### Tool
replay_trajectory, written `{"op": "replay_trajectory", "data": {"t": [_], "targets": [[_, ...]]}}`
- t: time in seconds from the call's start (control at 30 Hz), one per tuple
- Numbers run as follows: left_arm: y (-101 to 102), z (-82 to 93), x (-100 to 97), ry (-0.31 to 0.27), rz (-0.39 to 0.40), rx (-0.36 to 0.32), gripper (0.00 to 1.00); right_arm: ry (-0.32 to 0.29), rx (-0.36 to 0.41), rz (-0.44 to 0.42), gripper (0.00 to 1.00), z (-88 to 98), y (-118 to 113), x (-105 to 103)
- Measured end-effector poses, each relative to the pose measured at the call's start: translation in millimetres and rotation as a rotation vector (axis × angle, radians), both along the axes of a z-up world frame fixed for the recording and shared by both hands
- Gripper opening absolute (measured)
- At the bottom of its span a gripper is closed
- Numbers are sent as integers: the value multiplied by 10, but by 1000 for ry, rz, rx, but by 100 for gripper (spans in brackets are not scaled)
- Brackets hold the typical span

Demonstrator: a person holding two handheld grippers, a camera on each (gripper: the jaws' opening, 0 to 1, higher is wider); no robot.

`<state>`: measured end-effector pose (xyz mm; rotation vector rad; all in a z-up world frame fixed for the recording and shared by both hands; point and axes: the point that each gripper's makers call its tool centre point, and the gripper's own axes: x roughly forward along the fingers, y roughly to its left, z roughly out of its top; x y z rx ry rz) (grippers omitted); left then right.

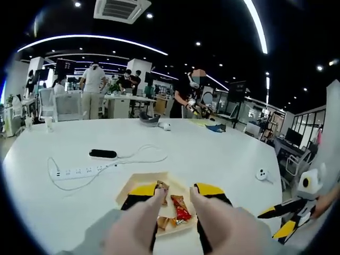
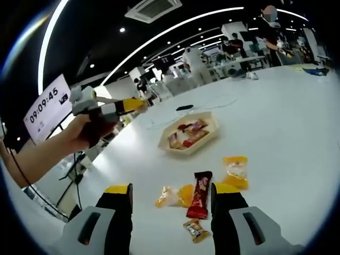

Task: Place the target food into the container with the food tongs after gripping and lifting it, then release it inside without dropping or visibly crushing the food.

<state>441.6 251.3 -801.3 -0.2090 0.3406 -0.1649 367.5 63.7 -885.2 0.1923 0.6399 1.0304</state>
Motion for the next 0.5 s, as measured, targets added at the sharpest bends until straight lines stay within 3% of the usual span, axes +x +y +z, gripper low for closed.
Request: {"op": "replay_trajectory", "data": {"t": [0.5], "targets": [[13, 79, -33, -18, 12, -13, 25, 4, 10, 8, 60, -17, 49, 9]]}}
